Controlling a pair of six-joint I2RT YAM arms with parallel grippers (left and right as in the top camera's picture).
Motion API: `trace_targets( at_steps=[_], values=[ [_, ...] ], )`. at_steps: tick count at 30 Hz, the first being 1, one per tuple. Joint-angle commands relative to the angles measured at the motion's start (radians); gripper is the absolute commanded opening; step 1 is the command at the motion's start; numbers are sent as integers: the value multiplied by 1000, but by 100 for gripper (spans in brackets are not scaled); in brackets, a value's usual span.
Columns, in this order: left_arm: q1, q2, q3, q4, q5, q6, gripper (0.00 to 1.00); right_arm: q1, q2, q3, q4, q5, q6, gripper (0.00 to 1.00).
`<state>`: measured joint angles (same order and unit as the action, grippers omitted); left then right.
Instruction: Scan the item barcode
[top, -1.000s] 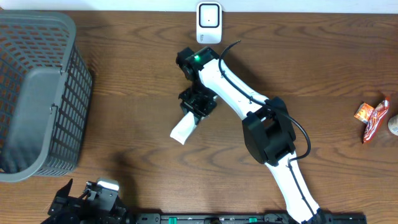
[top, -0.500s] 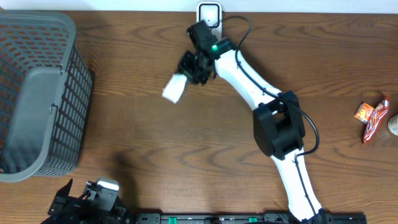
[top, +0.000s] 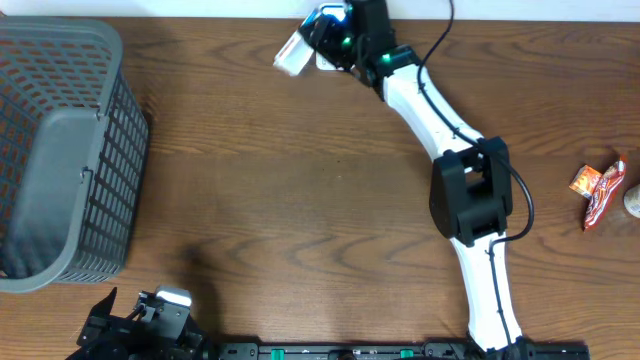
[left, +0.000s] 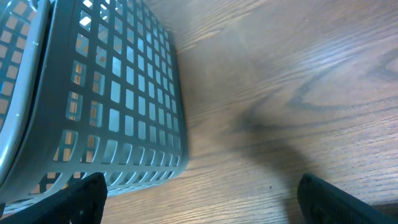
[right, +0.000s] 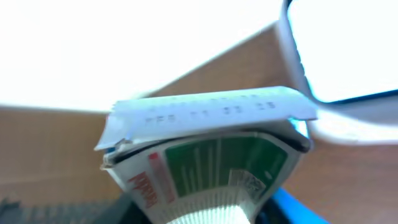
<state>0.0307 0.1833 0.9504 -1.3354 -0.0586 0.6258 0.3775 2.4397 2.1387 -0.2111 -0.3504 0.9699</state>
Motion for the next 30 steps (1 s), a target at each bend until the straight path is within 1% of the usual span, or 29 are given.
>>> trace_targets(
  at_steps=[1,4,8,11,13,14,17,22,24,26,27,30],
  values=[
    [-4,-1,3,0,-5,2,98,-4,-16,14,21,184,-2,47],
    [-4,-1,3,0,-5,2,98,-4,-16,14,54,266,-10,51],
    [-4,-1,3,0,-5,2,98,-13,-16,14,114,309,-17,51],
    [-4,-1,3,0,-5,2,98,-31,-16,14,123,310,-17,50],
    [-4,-1,3,0,-5,2,98,-38,-16,14,112,269,-39,52],
    [-4,-1,3,0,-5,2,98,-37,-16,14,109,237,-74,55],
    [-4,-1,3,0,-5,2,98,-14,-16,14,82,185,-177,58],
    [-4,-1,3,0,-5,2,98,68,-16,14,-21,188,-287,62],
    [-4,-1,3,0,-5,2,98,106,-16,14,-39,202,-340,66],
    [-4,-1,3,0,-5,2,98,154,-16,14,-39,248,-423,72],
    [-4,-1,3,0,-5,2,98,183,-16,14,-40,299,-473,73],
    [-4,-1,3,0,-5,2,98,246,-16,14,-41,437,-559,76]
  ],
)
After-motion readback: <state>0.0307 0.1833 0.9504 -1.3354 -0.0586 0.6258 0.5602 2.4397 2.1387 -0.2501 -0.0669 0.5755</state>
